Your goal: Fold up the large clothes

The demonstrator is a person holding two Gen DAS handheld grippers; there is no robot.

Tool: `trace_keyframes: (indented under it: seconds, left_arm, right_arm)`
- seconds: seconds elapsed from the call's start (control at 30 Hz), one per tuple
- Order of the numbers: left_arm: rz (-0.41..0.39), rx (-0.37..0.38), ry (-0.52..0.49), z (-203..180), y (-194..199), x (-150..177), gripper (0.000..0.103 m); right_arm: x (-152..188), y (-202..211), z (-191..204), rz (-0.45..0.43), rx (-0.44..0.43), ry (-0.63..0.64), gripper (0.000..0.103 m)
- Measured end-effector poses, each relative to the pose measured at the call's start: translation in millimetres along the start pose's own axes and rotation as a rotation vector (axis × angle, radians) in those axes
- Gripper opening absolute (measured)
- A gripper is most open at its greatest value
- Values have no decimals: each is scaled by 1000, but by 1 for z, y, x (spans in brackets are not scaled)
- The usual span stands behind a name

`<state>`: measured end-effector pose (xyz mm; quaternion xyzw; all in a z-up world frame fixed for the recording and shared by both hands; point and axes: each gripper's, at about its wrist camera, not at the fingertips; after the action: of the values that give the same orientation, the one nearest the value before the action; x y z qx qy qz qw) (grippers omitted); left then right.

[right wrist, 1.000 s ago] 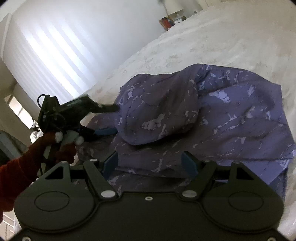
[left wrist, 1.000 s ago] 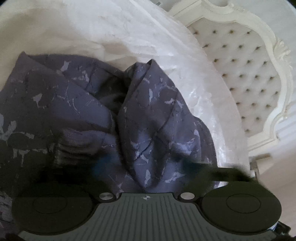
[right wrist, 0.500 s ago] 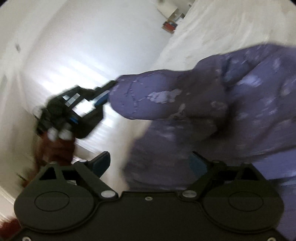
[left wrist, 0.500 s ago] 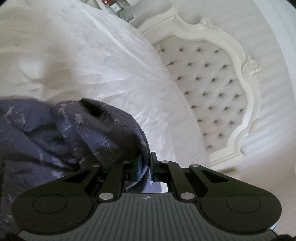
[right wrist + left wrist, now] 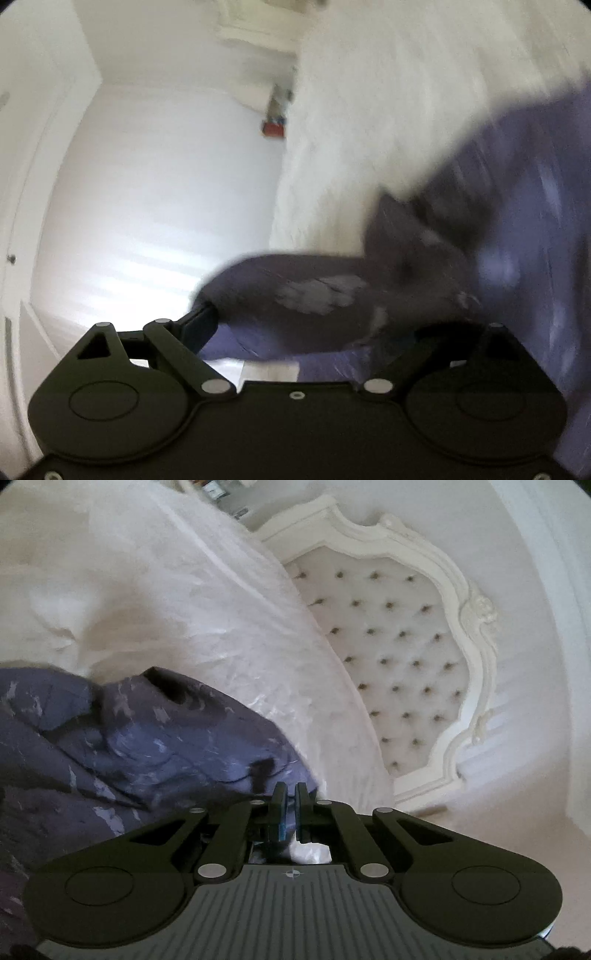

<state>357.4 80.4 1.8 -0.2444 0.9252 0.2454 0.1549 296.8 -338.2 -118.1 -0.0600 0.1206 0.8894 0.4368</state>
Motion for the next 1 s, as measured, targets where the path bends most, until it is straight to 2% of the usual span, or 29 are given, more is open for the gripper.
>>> trace_keyframes:
  seconds: [0.1,0.13,0.2,0.23,0.27,0.33,0.37,0.47,0.7,0.73,0.77,0.8,0.83,0.93,1.0]
  left_arm:
    - [-9,-18,-17,6,1,3,5]
    - [-15,-35,-22,8,2,0,7]
    - [0,-48,-10,15,-1,-3,19]
    - [4,-49,18,19,-3,-5,39]
    - [0,-47,57,23,-4,-6,67]
    - [-13,-24,137,30,-10,-8,99]
    - [-21,-11,171,32,-13,-9,103]
    - [-18,-32,202,34,-24,-13,103]
    - [123,-90,244,38,-68,-7,100]
    - [132,-81,260,40,-73,-4,84]
    - [131,-45,279,44,-77,1,47]
    - [110,-22,304,45,-78,4,25]
    - [89,-40,312,43,-79,4,8]
    - [80,-9,240,25,-79,-3,8]
    - [67,34,250,15,-75,-10,8]
  right_arm:
    - [-14,5,13,13,19,46,95]
    - [-15,7,15,25,35,58,95]
    - [-16,12,17,47,45,81,95]
    - [-15,15,16,60,48,84,95]
    - [-13,15,16,76,55,74,95]
    - [-14,11,10,98,68,31,95]
    - [-15,12,5,102,58,7,96]
    - [-14,13,-4,103,46,-38,96]
    - [-14,4,-16,128,74,-45,96]
    - [-11,7,-17,135,73,-46,96]
    - [-9,9,-18,142,75,-46,96]
    - [-7,9,-19,148,76,-47,96]
    - [-5,8,-21,154,73,-54,96]
    - [0,10,-25,176,28,-101,96]
    - [2,7,-32,185,-24,-159,96]
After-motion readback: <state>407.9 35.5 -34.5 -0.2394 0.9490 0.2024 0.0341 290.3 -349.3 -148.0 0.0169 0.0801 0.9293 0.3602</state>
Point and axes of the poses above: each gripper's, at about its wrist camera, not at the fingertips, and y roughly against the way its jaws point, z to its left, x to its underside
